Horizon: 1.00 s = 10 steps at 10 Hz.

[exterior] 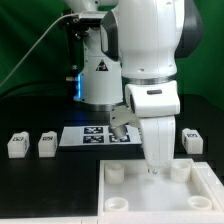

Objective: Assemble one leg

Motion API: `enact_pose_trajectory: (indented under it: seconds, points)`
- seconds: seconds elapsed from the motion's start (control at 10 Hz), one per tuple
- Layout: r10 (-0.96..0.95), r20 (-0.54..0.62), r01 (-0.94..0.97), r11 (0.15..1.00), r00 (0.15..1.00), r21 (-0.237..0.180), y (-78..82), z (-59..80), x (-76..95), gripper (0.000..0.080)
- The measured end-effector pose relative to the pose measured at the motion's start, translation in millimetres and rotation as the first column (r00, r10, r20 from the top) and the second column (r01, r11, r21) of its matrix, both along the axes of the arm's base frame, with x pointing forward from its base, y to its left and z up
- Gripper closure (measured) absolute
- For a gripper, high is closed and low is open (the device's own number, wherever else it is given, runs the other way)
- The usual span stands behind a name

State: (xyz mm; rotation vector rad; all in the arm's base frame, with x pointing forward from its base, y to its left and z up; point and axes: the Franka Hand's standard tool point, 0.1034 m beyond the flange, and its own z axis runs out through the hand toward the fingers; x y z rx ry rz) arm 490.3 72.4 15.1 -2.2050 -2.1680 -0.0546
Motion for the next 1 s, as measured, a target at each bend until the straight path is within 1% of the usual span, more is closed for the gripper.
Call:
enact_pose_trajectory:
  seconds: [0.1, 0.2, 0.3, 0.9, 1.0]
  points:
    - [0.000, 0.000, 0.000, 1.000, 1.000, 0.000, -0.2, 0.0, 0.0, 0.0245]
    - [-0.001, 0.000, 0.001, 1.000, 1.000, 0.000, -0.5, 0.0, 0.1, 0.0170]
    - [-0.002, 0.000, 0.002, 1.000, 1.000, 0.000, -0.8, 0.0, 0.1, 0.0156]
    - [-0.008, -0.001, 0.008, 1.000, 1.000, 0.000, -1.9, -0.1, 0.2, 0.0151]
    - [-0.092, 0.003, 0.092, 0.996, 0.996, -0.001, 1.5, 3.8, -1.3, 0.0151]
